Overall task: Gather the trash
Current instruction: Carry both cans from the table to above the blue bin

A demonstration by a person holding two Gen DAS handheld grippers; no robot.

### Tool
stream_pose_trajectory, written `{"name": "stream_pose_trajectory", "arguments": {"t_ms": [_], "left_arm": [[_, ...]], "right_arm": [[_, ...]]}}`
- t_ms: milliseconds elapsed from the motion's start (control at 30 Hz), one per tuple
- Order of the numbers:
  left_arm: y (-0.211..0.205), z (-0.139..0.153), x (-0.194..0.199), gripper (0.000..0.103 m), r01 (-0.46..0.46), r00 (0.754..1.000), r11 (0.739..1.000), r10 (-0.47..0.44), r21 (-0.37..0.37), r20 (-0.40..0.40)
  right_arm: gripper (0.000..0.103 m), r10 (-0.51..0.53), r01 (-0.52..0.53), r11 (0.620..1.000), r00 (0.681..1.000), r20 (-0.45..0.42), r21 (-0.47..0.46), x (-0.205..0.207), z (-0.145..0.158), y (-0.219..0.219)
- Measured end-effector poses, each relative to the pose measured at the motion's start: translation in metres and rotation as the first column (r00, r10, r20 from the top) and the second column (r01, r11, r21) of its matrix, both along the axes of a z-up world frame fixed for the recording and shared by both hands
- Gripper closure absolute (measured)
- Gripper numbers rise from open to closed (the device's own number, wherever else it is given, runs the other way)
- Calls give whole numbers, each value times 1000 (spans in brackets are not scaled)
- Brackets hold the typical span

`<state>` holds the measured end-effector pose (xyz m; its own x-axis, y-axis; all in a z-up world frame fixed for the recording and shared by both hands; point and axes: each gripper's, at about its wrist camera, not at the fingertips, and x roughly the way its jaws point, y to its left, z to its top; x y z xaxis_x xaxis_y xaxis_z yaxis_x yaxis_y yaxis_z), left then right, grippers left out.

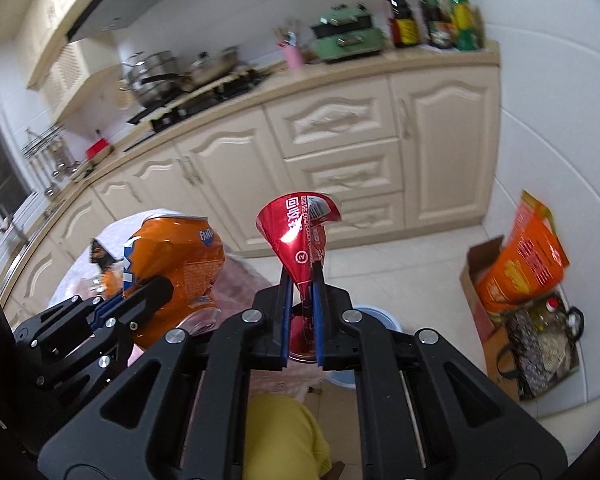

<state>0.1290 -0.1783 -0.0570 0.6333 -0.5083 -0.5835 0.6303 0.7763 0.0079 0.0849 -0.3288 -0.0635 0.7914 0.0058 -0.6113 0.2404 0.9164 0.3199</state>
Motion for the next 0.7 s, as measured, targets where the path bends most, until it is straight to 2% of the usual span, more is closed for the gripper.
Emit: {"name": "stream_pose_trajectory", "arguments": {"t_ms": [167, 367, 567, 700], "left_arm": [[-35, -32, 22, 96, 8, 995, 998, -2, 60, -100], [-64, -80, 53, 96, -14, 969, 994, 39, 104, -243], [-78, -127, 84, 96, -87, 939, 984, 134, 156, -318], [-88, -151, 105, 96, -101, 920, 980, 158, 173, -360]], "right_arm": [[94, -42, 45, 998, 997, -58, 46, 9, -28, -32], [94, -50, 64, 994, 989, -142, 90, 31, -68, -54], [94, -35, 58, 993, 976, -213, 103, 57, -104, -65], [94, -22, 53, 992, 969, -248, 118, 72, -123, -71]]}}
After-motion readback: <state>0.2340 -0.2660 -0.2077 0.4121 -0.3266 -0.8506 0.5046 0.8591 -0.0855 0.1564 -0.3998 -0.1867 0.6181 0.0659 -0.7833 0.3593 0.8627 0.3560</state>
